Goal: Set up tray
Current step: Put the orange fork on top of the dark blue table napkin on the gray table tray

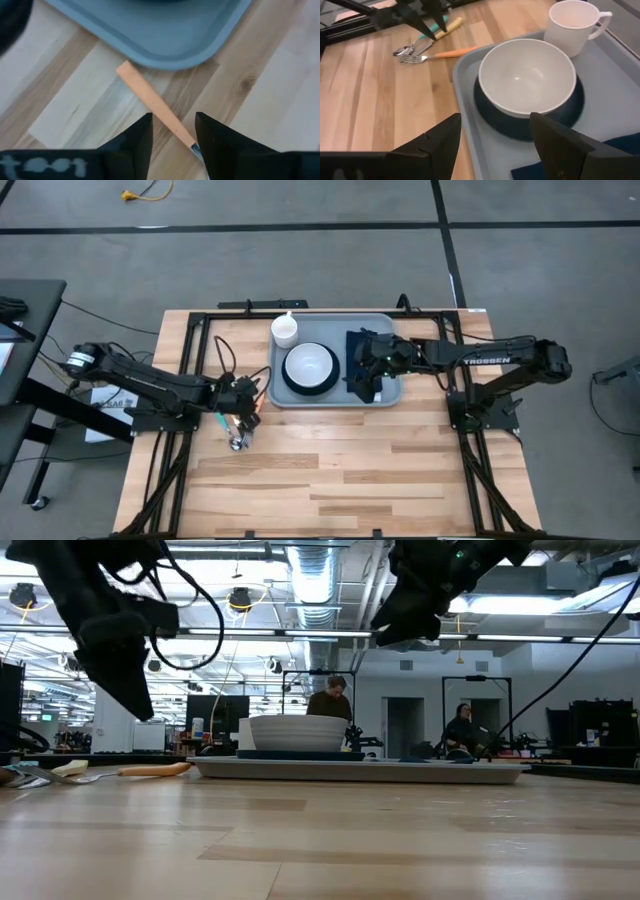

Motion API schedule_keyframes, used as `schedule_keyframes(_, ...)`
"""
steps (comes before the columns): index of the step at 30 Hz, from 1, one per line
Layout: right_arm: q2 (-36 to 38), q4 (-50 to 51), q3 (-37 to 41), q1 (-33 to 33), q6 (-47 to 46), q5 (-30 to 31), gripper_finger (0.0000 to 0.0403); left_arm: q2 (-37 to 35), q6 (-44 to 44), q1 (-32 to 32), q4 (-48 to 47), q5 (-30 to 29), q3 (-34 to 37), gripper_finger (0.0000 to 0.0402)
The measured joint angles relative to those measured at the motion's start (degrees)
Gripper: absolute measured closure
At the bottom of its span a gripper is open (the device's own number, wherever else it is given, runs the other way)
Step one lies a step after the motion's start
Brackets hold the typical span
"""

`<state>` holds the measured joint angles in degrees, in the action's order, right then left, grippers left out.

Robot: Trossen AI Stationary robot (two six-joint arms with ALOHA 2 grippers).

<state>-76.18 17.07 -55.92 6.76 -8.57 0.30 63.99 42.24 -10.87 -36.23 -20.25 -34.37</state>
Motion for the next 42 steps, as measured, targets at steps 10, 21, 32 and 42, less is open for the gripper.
schedule_keyframes(10, 0.0, 0.4, 0.0, -2.6, 0.0, 0.0, 0.0172, 8.8, 6.6, 0.0, 2.0, -2.8, 0.0, 0.0228)
schedule_keyframes(21, 0.0, 0.4, 0.0, -6.0, -0.9, 0.0, 0.0172, 15.7, 7.8, 2.4, 3.9, -2.3, 0.0, 0.0227)
schedule_keyframes(32, 0.0, 0.5, 0.0, -5.8, -0.9, 0.0, 0.0172, 15.8, 6.9, 2.7, 6.6, -0.3, 0.0, 0.0227)
schedule_keyframes(42, 0.0, 0.7, 0.0, -5.8, -1.0, 0.0, 0.0172, 15.8, 8.4, 2.7, 8.2, 0.9, 0.0, 0.0227)
